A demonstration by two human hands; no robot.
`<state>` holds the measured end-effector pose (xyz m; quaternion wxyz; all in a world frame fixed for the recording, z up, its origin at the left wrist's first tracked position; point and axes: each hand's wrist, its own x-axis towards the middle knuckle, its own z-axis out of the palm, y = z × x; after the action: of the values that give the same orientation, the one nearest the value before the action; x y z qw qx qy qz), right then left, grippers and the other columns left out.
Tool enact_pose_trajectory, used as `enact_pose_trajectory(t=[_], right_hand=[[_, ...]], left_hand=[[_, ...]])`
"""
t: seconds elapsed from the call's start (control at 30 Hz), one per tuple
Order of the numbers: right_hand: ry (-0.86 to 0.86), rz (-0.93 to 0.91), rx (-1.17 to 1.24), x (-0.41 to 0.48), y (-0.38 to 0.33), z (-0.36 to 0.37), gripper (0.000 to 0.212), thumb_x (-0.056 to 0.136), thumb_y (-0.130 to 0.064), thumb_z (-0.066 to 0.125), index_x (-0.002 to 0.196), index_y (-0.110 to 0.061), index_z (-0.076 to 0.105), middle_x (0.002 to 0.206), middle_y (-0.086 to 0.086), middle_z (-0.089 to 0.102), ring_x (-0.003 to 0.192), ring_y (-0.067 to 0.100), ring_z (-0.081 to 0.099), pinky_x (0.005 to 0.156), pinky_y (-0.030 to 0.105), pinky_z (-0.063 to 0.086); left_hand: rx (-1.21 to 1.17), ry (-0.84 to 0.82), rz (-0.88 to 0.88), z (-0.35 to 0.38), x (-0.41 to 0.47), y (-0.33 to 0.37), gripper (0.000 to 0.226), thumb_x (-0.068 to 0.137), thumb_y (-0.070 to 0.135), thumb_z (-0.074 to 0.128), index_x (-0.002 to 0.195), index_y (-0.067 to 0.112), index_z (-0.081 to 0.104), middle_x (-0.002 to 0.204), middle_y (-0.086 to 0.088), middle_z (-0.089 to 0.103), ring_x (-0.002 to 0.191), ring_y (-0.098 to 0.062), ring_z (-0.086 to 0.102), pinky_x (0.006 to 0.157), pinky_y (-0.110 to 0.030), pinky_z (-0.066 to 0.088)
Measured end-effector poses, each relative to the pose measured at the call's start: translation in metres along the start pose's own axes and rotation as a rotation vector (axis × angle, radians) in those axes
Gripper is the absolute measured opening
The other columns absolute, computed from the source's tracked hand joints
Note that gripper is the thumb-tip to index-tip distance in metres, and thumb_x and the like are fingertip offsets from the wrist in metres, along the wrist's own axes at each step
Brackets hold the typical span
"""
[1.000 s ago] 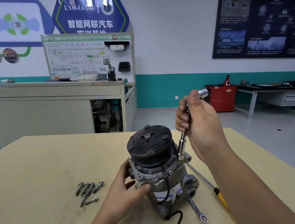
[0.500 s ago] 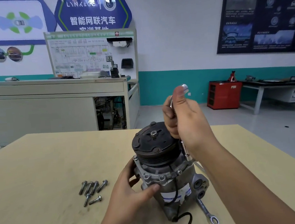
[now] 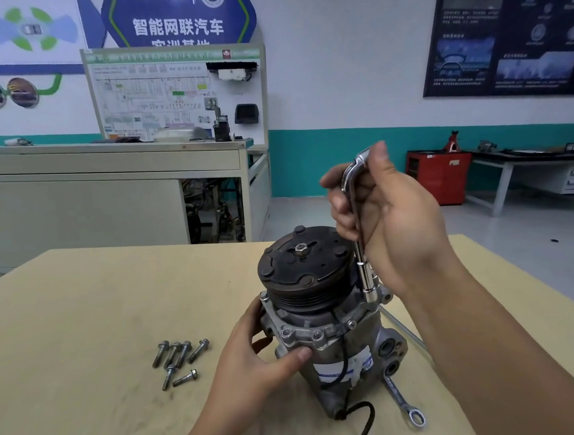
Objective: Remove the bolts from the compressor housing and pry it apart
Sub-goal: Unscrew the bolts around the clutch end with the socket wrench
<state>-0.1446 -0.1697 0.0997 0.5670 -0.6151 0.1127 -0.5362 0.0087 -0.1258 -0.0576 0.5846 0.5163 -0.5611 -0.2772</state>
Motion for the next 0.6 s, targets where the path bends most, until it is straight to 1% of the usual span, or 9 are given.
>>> enact_pose_trajectory(t=[0.07, 0.13, 0.2, 0.27, 0.33, 0.37, 0.47, 0.53, 0.6], right_hand=[[0.030, -0.016, -0.017, -0.001, 0.002, 0.005, 0.052, 0.080, -0.056, 0.033, 0.069, -0.012, 0.057, 0.050, -0.006, 0.041, 0.043, 0.006, 0.030, 0.040, 0.017, 0.023], [0.048, -0.010, -0.050, -0.001, 0.004, 0.011, 0.052, 0.078, -0.059, 0.030, 0.065, -0.013, 0.052, 0.047, -0.008, 0.035, 0.040, 0.004, 0.026, 0.037, 0.015, 0.021], [0.045, 0.041, -0.059, 0.002, 0.002, 0.011, 0.056, 0.086, -0.059, 0.026, 0.060, -0.015, 0.049, 0.045, -0.008, 0.030, 0.037, 0.004, 0.022, 0.035, 0.015, 0.019], [0.029, 0.144, -0.027, 0.006, -0.005, 0.006, 0.064, 0.097, -0.053, 0.021, 0.050, -0.018, 0.046, 0.042, -0.007, 0.024, 0.036, 0.005, 0.017, 0.034, 0.016, 0.016], [0.003, 0.231, 0.014, 0.010, -0.011, 0.001, 0.069, 0.100, -0.048, 0.020, 0.042, -0.020, 0.045, 0.039, -0.007, 0.022, 0.035, 0.006, 0.015, 0.034, 0.017, 0.013], [-0.008, 0.245, 0.020, 0.011, -0.013, 0.000, 0.069, 0.100, -0.047, 0.022, 0.041, -0.020, 0.045, 0.038, -0.007, 0.022, 0.035, 0.006, 0.015, 0.034, 0.017, 0.013], [-0.020, 0.200, -0.030, 0.010, -0.008, 0.002, 0.062, 0.095, -0.051, 0.033, 0.048, -0.017, 0.054, 0.039, -0.007, 0.027, 0.034, 0.006, 0.020, 0.035, 0.016, 0.017], [-0.023, 0.139, -0.113, 0.007, -0.002, 0.007, 0.049, 0.083, -0.055, 0.044, 0.059, -0.015, 0.058, 0.041, -0.008, 0.033, 0.035, 0.006, 0.025, 0.035, 0.018, 0.020], [-0.008, 0.055, -0.180, 0.002, 0.004, 0.008, 0.035, 0.077, -0.048, 0.055, 0.070, -0.014, 0.055, 0.044, -0.010, 0.037, 0.037, 0.004, 0.029, 0.036, 0.017, 0.024]], left_hand=[[-0.003, 0.002, 0.000, 0.000, 0.000, 0.000, 0.080, 0.046, 0.057, 0.077, 0.118, 0.053, 0.043, 0.118, 0.029, 0.060, 0.111, 0.007, 0.056, 0.090, -0.014, 0.045], [-0.001, 0.000, 0.000, -0.001, -0.001, 0.001, 0.079, 0.046, 0.057, 0.077, 0.118, 0.052, 0.044, 0.118, 0.029, 0.060, 0.112, 0.007, 0.056, 0.093, -0.016, 0.045], [-0.003, -0.002, -0.001, -0.001, -0.001, 0.001, 0.079, 0.047, 0.056, 0.078, 0.118, 0.052, 0.044, 0.119, 0.029, 0.060, 0.111, 0.008, 0.055, 0.089, -0.011, 0.045], [-0.010, -0.010, -0.004, -0.002, -0.001, 0.002, 0.077, 0.051, 0.049, 0.081, 0.118, 0.052, 0.044, 0.116, 0.033, 0.060, 0.111, 0.011, 0.055, 0.083, -0.004, 0.042], [-0.019, -0.025, -0.005, -0.003, 0.000, 0.002, 0.076, 0.055, 0.041, 0.082, 0.119, 0.052, 0.043, 0.117, 0.035, 0.060, 0.113, 0.010, 0.054, 0.085, -0.004, 0.041], [-0.026, -0.029, -0.005, -0.003, 0.000, 0.002, 0.078, 0.054, 0.043, 0.083, 0.120, 0.051, 0.042, 0.119, 0.032, 0.060, 0.114, 0.008, 0.054, 0.087, -0.005, 0.042], [-0.044, -0.023, -0.006, -0.003, -0.001, 0.002, 0.084, 0.047, 0.053, 0.079, 0.122, 0.051, 0.042, 0.123, 0.027, 0.059, 0.115, 0.006, 0.055, 0.089, -0.008, 0.043], [-0.052, -0.017, -0.003, -0.003, -0.001, 0.001, 0.082, 0.047, 0.055, 0.078, 0.121, 0.051, 0.042, 0.121, 0.030, 0.060, 0.115, 0.008, 0.054, 0.090, -0.009, 0.043], [-0.047, -0.011, -0.011, -0.002, -0.001, -0.001, 0.084, 0.047, 0.056, 0.078, 0.122, 0.051, 0.041, 0.124, 0.027, 0.058, 0.116, 0.009, 0.053, 0.092, -0.011, 0.043]])
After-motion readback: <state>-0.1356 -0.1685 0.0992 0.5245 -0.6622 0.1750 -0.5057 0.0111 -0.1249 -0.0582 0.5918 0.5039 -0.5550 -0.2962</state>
